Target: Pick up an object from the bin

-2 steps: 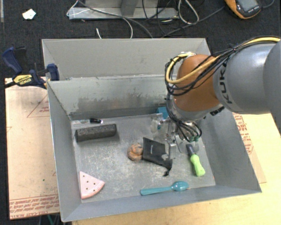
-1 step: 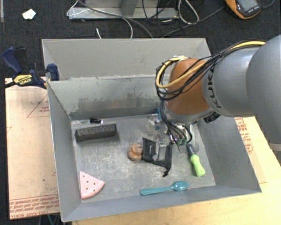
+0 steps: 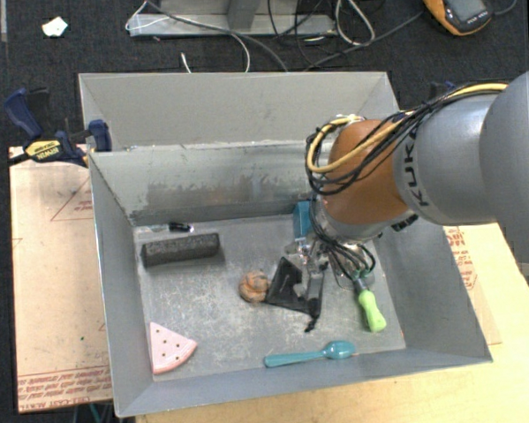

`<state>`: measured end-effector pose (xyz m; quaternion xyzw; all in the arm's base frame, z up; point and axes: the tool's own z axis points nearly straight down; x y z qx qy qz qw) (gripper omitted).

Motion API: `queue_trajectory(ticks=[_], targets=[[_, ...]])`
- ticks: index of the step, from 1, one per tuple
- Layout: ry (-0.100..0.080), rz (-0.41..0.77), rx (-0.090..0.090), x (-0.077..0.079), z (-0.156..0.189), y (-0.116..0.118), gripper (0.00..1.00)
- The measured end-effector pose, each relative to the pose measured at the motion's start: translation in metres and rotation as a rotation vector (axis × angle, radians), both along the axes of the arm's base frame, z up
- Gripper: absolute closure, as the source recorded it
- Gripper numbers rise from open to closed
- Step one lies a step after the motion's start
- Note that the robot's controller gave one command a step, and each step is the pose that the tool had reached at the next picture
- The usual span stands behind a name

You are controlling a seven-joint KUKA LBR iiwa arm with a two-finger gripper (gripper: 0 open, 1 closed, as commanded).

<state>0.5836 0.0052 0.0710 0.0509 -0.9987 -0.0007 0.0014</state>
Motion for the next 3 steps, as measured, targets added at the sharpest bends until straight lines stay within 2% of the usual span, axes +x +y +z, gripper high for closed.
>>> queue_trajectory(ticks=[1, 3], targets=[[0.0, 0.0, 0.0, 0.0, 0.0, 0.0, 1.0], [-0.002, 0.046, 0.001, -0.001, 0.145, -0.008, 1.0]])
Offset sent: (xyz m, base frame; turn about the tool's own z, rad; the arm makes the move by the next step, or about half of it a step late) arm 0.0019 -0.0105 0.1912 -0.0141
